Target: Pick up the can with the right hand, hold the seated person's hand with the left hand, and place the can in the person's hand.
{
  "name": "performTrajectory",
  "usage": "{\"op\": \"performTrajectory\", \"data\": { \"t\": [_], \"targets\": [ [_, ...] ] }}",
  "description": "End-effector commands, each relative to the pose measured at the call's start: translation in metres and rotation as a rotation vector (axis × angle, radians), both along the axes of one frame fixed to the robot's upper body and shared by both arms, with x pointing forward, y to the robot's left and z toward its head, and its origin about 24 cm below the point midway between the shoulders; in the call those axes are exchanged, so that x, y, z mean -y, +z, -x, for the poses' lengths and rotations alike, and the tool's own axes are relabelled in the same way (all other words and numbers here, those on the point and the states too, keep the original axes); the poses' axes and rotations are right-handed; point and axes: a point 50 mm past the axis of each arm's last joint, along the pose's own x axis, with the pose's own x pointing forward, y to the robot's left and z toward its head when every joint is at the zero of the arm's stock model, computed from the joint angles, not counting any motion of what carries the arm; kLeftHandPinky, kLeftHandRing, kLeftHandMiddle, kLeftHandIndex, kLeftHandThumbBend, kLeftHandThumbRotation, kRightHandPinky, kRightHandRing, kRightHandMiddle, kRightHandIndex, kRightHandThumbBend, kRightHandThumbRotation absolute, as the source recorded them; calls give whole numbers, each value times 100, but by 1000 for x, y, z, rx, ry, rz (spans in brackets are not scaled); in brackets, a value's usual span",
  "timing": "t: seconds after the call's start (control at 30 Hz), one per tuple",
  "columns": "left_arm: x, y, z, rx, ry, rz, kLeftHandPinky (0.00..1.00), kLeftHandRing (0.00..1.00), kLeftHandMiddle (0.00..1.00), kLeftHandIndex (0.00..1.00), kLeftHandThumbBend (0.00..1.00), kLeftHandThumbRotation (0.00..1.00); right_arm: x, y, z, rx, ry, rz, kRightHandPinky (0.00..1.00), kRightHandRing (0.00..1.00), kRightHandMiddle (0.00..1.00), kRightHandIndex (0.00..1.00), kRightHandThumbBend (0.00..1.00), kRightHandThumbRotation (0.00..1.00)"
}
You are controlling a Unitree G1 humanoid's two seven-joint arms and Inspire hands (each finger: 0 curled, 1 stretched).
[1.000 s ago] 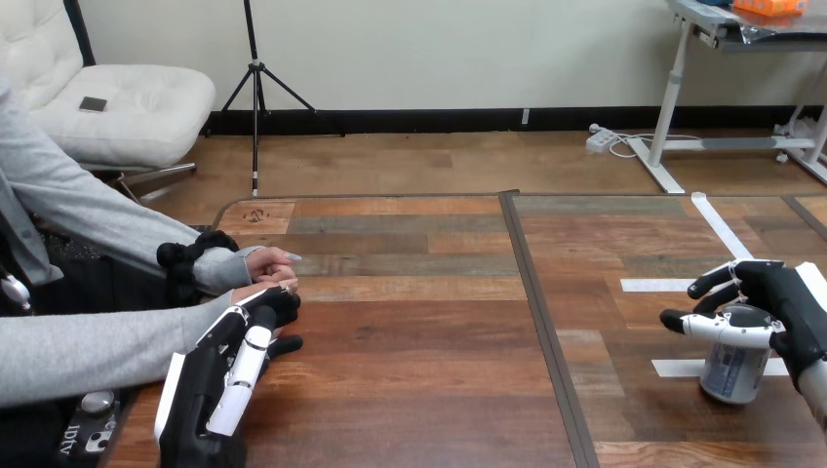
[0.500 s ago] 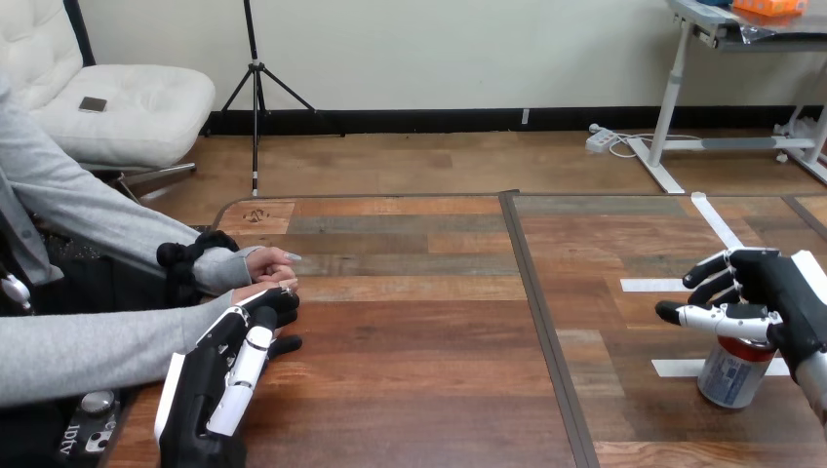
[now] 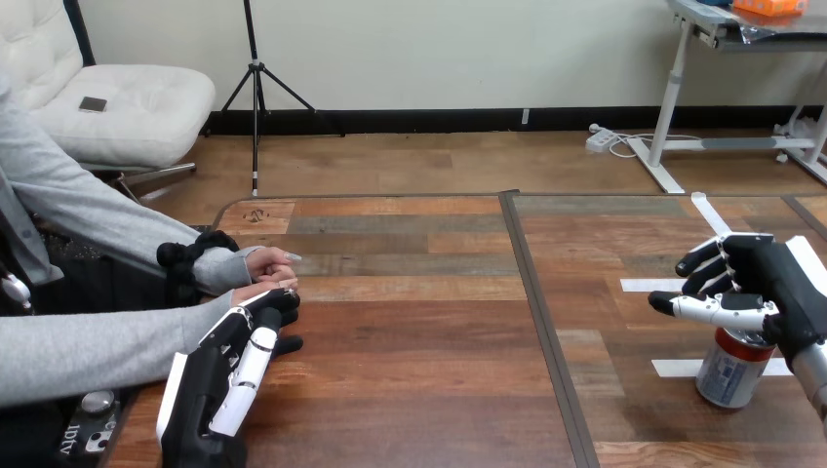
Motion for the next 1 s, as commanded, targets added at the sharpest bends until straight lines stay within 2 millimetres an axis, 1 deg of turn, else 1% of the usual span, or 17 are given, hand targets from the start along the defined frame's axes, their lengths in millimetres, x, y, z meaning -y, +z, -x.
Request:
{"op": "performTrajectory", "data": {
  "t": [0.0,0.33,0.53,0.73,0.77,0.97],
  "targets": [
    [3,19,-20,97,-15,-13,71,81,78,69,41,64,-5,34,-20,131,46,31,30,33,40,43,86,0],
    [3,20,-20,98,-23,-17,71,81,78,69,41,64,-4,31,-21,98,25,39,30,34,40,43,87,0],
    [2,20,-19,101,-23,-24,70,81,78,69,43,64,-4,30,-21,82,37,30,33,37,41,44,86,0],
    [3,20,-19,99,-19,-19,69,81,79,69,43,64,-3,27,-21,42,33,8,39,44,47,48,88,0],
    [3,20,-19,99,-19,-18,69,81,78,69,43,64,-3,27,-21,40,35,7,41,46,50,50,91,0],
    [2,20,-19,94,-19,-13,69,81,78,69,42,64,-2,26,-21,18,47,-21,47,53,56,56,96,0]
  ]
}}
